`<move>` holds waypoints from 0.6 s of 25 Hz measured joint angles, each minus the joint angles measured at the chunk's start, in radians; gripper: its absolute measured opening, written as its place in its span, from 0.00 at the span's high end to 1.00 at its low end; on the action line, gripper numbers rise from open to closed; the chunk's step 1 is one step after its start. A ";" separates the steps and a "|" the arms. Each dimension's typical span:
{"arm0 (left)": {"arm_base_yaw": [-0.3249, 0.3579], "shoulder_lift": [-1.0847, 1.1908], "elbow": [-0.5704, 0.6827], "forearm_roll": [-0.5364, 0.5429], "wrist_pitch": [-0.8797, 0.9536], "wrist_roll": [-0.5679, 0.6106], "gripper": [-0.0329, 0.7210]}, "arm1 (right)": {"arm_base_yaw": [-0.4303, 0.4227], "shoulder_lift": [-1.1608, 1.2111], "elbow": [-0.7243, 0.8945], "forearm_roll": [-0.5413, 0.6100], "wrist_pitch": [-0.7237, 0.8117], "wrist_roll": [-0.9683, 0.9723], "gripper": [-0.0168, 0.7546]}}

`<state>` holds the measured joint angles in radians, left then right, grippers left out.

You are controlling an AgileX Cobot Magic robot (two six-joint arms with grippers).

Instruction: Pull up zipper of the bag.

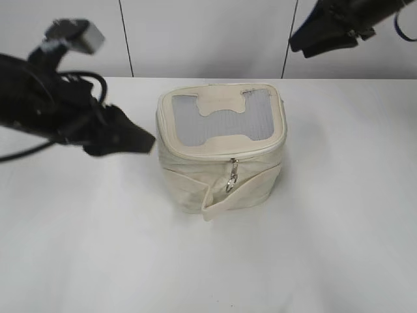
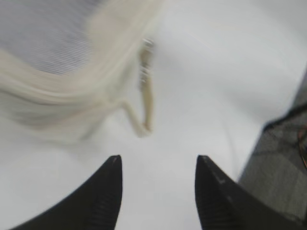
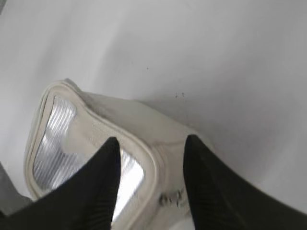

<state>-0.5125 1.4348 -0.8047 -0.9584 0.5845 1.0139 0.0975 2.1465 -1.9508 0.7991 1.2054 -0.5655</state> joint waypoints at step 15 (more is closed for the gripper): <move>0.104 0.634 -0.989 0.044 0.465 0.105 0.42 | -0.107 -0.452 1.122 0.626 -0.514 -0.926 0.53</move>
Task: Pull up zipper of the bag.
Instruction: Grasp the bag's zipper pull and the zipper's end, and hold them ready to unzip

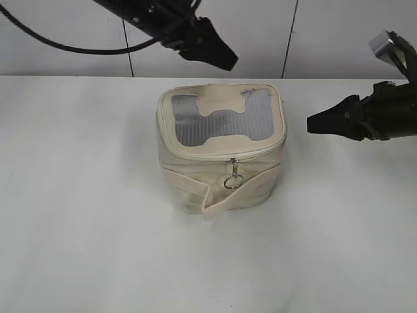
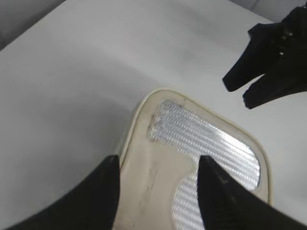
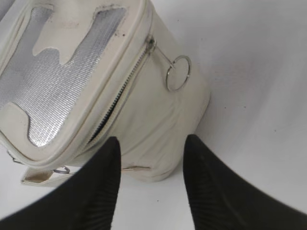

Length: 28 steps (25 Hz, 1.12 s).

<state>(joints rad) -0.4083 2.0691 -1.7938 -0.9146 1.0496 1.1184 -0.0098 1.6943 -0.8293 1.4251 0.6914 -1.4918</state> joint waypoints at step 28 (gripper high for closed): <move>-0.055 0.292 -0.289 0.048 0.050 -0.083 0.88 | 0.002 0.138 0.001 0.199 0.000 -0.295 0.51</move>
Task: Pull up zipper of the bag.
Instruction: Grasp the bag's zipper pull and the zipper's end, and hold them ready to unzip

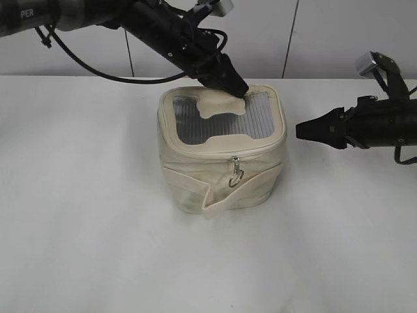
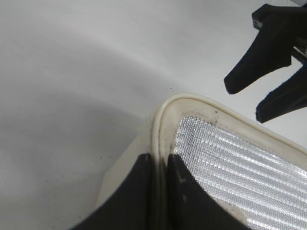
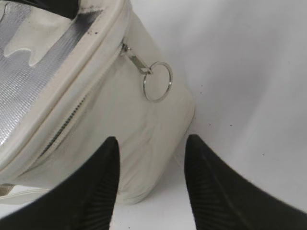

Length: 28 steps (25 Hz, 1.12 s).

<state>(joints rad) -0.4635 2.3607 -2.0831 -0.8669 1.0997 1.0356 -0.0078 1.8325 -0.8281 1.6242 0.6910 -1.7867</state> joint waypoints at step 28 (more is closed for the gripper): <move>0.004 0.000 -0.001 0.018 -0.006 -0.001 0.90 | 0.163 0.233 -0.231 0.144 -0.109 -0.178 0.86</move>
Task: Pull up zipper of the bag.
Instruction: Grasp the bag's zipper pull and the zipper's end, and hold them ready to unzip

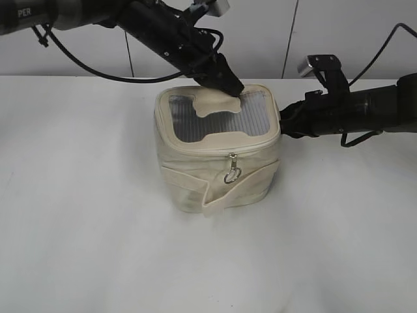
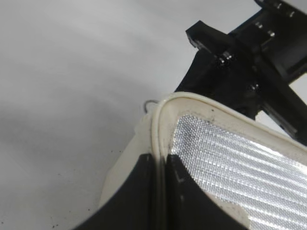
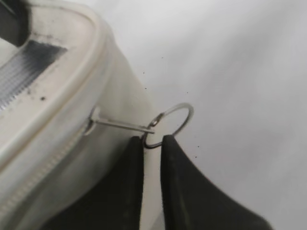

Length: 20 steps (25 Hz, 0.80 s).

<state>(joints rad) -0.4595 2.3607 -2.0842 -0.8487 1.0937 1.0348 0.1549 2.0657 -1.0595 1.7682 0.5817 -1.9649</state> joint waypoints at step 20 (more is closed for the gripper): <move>0.000 0.000 0.000 0.001 0.008 -0.004 0.90 | 0.002 -0.001 0.016 -0.063 -0.033 0.088 0.47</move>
<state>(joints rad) -0.4595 2.3607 -2.0842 -0.8479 1.1015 1.0309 0.1568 2.0648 -1.0431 1.7048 0.5485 -1.8772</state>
